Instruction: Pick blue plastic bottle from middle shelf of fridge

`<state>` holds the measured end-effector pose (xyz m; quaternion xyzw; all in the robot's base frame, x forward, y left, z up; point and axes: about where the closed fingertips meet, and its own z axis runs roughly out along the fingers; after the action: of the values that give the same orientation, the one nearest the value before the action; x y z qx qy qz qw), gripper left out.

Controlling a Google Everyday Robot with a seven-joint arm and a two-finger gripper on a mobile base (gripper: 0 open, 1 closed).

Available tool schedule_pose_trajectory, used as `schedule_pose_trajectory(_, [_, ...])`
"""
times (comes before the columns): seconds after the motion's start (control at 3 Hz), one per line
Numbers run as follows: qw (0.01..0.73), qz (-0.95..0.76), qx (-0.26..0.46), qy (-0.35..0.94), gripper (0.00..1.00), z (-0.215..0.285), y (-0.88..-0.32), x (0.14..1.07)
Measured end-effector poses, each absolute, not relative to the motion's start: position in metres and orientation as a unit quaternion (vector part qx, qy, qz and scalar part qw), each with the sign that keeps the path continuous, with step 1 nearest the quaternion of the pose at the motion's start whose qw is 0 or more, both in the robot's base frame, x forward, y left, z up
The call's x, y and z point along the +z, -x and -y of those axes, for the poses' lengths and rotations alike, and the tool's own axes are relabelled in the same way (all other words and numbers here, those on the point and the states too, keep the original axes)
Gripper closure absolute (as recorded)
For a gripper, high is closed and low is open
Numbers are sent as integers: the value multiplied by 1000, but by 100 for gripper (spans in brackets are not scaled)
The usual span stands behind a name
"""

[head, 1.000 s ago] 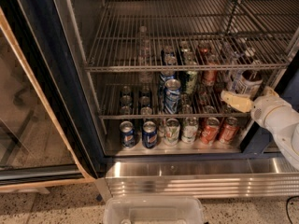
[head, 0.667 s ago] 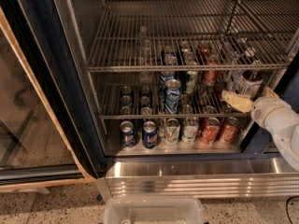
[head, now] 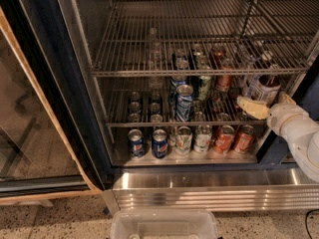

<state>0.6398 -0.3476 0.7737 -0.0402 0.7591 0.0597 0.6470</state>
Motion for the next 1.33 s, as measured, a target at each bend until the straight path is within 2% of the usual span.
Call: schedule_pose_trajectory(1.33, [655,-752,62,36,12,348,-642,772])
